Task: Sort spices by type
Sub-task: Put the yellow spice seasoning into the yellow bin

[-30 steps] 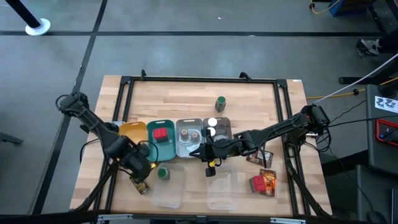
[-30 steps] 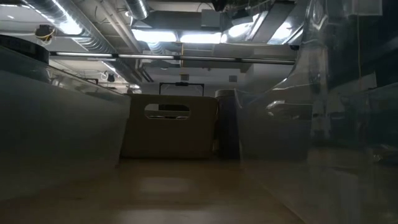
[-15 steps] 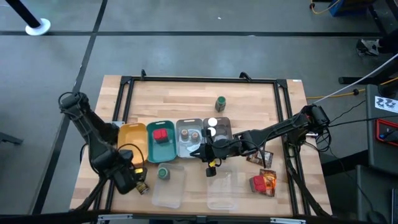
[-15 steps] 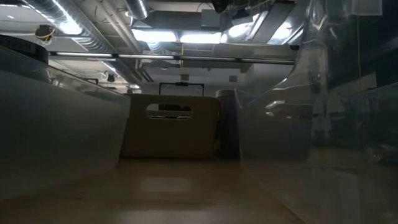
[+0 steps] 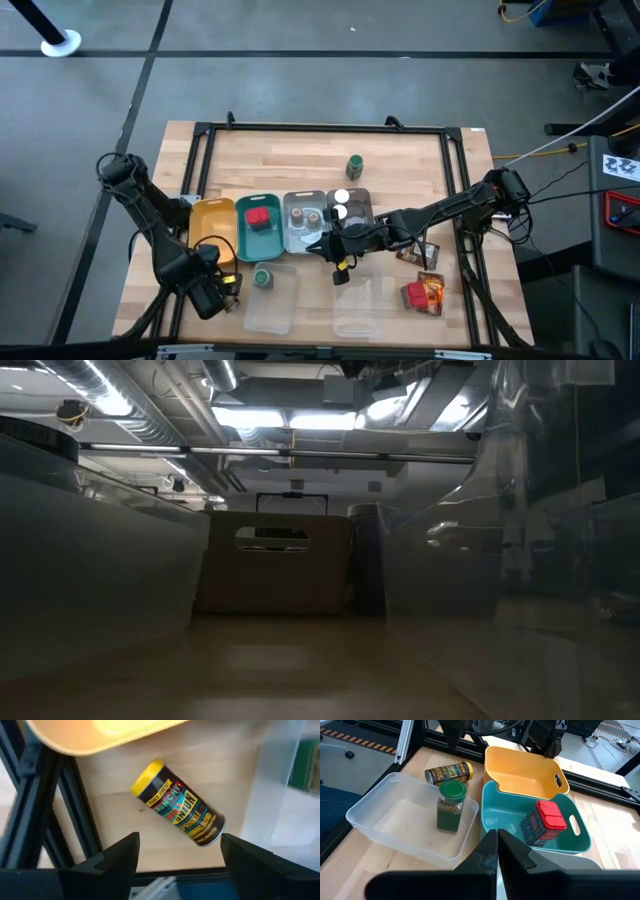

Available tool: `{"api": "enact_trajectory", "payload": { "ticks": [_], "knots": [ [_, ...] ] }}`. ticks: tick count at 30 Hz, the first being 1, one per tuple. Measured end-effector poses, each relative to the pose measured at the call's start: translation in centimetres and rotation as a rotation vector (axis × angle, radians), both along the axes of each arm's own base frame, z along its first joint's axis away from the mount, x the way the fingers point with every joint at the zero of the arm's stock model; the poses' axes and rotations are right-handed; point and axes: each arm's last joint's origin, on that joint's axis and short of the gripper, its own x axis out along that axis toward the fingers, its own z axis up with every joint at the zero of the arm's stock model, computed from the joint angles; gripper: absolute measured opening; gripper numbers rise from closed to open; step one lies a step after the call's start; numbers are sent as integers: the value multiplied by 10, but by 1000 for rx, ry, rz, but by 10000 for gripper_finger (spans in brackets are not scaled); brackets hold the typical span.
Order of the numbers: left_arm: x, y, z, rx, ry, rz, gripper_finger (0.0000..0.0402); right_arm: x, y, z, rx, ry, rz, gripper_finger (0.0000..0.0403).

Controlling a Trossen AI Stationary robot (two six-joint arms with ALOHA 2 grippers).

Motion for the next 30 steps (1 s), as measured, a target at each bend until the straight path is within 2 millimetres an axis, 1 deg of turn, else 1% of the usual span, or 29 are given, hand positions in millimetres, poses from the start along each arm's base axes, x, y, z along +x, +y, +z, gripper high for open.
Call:
{"api": "enact_trajectory", "payload": {
  "ticks": [3,7,11,19,30],
  "knots": [
    [-3,-5,-4,17,9,114,263,0,0,0,-6,-1,3,14],
    [-9,-17,-14,49,30,222,263,0,0,0,-29,-3,15,14],
    [-10,-28,-27,84,43,261,263,0,0,0,-30,-3,15,14],
    [0,-39,-54,178,8,243,263,0,0,0,-30,-4,15,14],
    [5,-46,-72,211,24,257,263,0,0,0,-30,-4,15,14]
  ]
}}
